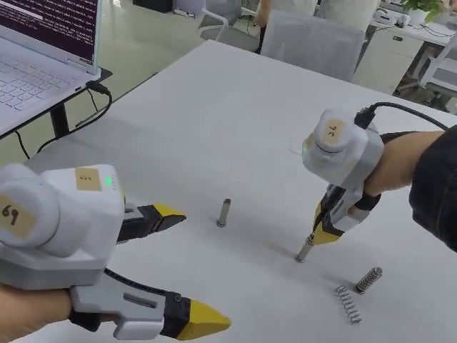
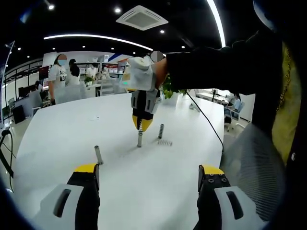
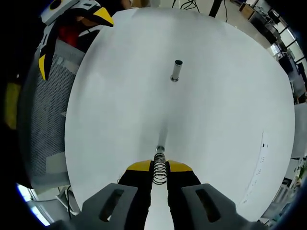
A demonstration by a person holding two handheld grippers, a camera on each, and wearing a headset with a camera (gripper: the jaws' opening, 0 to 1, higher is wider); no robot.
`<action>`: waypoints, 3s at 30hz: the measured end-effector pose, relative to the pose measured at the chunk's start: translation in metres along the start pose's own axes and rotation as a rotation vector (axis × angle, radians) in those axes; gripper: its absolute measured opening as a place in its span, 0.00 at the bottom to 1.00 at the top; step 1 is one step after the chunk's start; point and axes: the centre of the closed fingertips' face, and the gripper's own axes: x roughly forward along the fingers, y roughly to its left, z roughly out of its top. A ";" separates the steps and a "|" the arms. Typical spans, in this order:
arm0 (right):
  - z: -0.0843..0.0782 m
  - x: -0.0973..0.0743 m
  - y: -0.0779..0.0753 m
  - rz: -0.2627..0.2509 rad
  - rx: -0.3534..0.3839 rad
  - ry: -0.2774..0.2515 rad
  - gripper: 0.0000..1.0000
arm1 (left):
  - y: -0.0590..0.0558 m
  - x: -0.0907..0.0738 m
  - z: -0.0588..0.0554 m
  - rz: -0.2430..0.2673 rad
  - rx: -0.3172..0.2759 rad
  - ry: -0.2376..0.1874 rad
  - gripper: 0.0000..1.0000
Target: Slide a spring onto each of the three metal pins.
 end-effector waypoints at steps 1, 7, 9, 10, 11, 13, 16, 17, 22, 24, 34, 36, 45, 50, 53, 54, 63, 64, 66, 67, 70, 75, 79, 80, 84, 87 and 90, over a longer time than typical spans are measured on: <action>0.000 0.000 0.000 -0.001 -0.001 0.002 0.09 | 0.000 0.000 0.000 0.001 -0.001 0.000 0.82; 0.001 0.002 0.004 0.006 0.005 0.010 0.09 | 0.000 -0.001 -0.001 0.000 -0.005 0.000 0.82; 0.001 0.003 0.004 0.005 0.002 0.012 0.09 | 0.000 0.000 0.000 0.000 -0.006 -0.001 0.81; 0.001 0.003 0.005 0.006 0.003 0.012 0.09 | 0.000 0.000 0.000 0.001 -0.007 -0.001 0.81; 0.001 0.004 0.005 0.007 0.005 0.012 0.09 | 0.000 0.000 0.000 0.001 -0.007 -0.001 0.81; 0.002 0.004 0.004 0.006 0.004 0.010 0.09 | 0.000 0.000 0.000 0.002 -0.008 -0.002 0.81; 0.001 0.005 0.005 0.007 0.005 0.012 0.09 | 0.000 -0.001 -0.001 0.003 -0.009 -0.002 0.81; 0.001 0.006 0.005 0.007 0.005 0.013 0.09 | 0.000 -0.001 -0.001 0.003 -0.009 -0.003 0.81; 0.000 0.010 0.004 0.011 0.007 0.014 0.09 | 0.000 -0.001 -0.001 0.005 -0.009 -0.002 0.81; 0.000 0.011 0.004 0.011 0.009 0.011 0.09 | -0.001 0.000 -0.001 0.003 -0.009 -0.002 0.81; -0.001 0.016 0.002 0.015 0.011 0.011 0.09 | 0.000 0.000 0.000 0.005 -0.010 -0.003 0.81; -0.001 0.017 0.002 0.017 0.013 0.011 0.09 | 0.001 -0.001 0.000 0.006 -0.010 -0.003 0.81; -0.001 0.019 0.002 0.015 0.014 0.009 0.09 | 0.002 -0.001 0.000 0.008 -0.012 -0.006 0.80; -0.002 0.022 0.002 0.014 0.010 0.010 0.09 | 0.002 -0.001 -0.001 0.008 -0.013 -0.004 0.80; -0.002 0.022 0.002 0.015 0.010 0.011 0.09 | 0.002 -0.001 0.000 0.007 -0.012 -0.004 0.79; -0.002 0.023 0.002 0.014 0.011 0.011 0.09 | 0.002 -0.001 0.000 0.006 -0.013 -0.004 0.79; -0.003 0.027 0.004 0.015 0.011 0.013 0.09 | 0.001 -0.001 0.000 0.006 -0.012 -0.005 0.80; -0.003 0.028 0.004 0.015 0.011 0.013 0.09 | 0.001 -0.002 0.000 0.006 -0.011 -0.003 0.79; -0.002 0.030 0.005 0.015 0.011 0.013 0.09 | 0.001 -0.002 0.000 0.007 -0.012 -0.005 0.80; -0.002 0.031 0.005 0.015 0.010 0.013 0.09 | 0.001 -0.003 0.000 0.007 -0.012 -0.004 0.79; -0.001 0.031 0.005 0.014 0.010 0.013 0.09 | 0.002 -0.004 -0.001 0.008 -0.014 -0.004 0.79; -0.002 0.033 0.005 0.015 0.012 0.013 0.09 | 0.001 -0.004 -0.001 0.007 -0.013 -0.004 0.79; -0.002 0.033 0.005 0.014 0.013 0.011 0.10 | 0.001 -0.004 -0.001 0.006 -0.013 -0.004 0.79; -0.002 0.033 0.005 0.015 0.014 0.010 0.10 | 0.001 -0.004 -0.001 0.007 -0.013 -0.005 0.79; -0.002 0.034 0.005 0.014 0.014 0.006 0.12 | 0.001 -0.003 0.000 0.007 -0.012 -0.004 0.79; -0.002 0.033 0.006 0.014 0.017 0.002 0.13 | 0.001 -0.003 0.000 0.006 -0.011 -0.004 0.79; -0.001 0.030 0.006 0.011 0.026 -0.010 0.17 | 0.000 -0.002 0.000 0.004 -0.009 -0.004 0.79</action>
